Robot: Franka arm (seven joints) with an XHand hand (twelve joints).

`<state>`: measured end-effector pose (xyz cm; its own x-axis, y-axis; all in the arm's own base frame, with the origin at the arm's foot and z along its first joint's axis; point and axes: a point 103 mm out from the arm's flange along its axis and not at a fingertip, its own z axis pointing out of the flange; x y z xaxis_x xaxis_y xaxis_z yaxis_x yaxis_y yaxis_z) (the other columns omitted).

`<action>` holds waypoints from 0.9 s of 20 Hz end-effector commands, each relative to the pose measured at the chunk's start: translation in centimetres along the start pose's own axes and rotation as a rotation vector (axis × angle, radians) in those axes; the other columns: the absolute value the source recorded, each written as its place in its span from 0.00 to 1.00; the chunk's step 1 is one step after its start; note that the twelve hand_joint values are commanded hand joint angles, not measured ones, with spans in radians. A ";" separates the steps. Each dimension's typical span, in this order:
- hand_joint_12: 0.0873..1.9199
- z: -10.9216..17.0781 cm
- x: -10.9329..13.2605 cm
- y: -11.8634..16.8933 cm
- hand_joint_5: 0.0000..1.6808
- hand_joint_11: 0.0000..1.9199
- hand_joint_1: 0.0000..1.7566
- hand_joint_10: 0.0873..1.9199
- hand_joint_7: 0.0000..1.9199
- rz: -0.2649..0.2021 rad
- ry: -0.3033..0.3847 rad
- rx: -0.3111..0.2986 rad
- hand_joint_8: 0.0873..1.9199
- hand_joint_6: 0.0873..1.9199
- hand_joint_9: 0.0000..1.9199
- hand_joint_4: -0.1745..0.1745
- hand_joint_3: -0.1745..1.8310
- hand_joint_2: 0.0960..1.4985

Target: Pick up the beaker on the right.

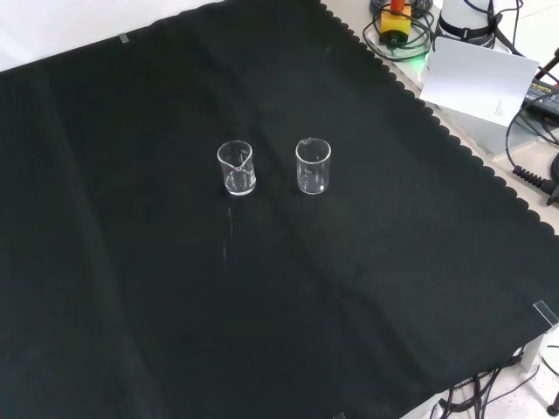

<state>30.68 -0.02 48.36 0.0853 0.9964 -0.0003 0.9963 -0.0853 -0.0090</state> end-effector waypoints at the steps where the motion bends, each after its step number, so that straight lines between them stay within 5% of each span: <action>1: 0.61 0.0 0.1 0.0 0.13 0.01 0.11 0.00 0.03 0.000 -0.013 -0.010 0.22 0.06 0.22 0.40 0.33 0.73; 5: 0.57 0.0 -0.2 0.1 0.13 0.00 0.00 0.00 0.00 0.004 -0.009 -0.005 0.19 0.00 0.19 0.42 0.24 0.87; 18: 0.57 3.5 -2.7 2.4 0.15 0.00 0.03 0.00 0.01 0.071 0.025 0.049 0.20 0.00 0.20 0.41 0.20 0.88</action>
<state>31.53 -1.07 47.60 0.1067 0.9943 0.0072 0.9942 -0.1066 -0.0132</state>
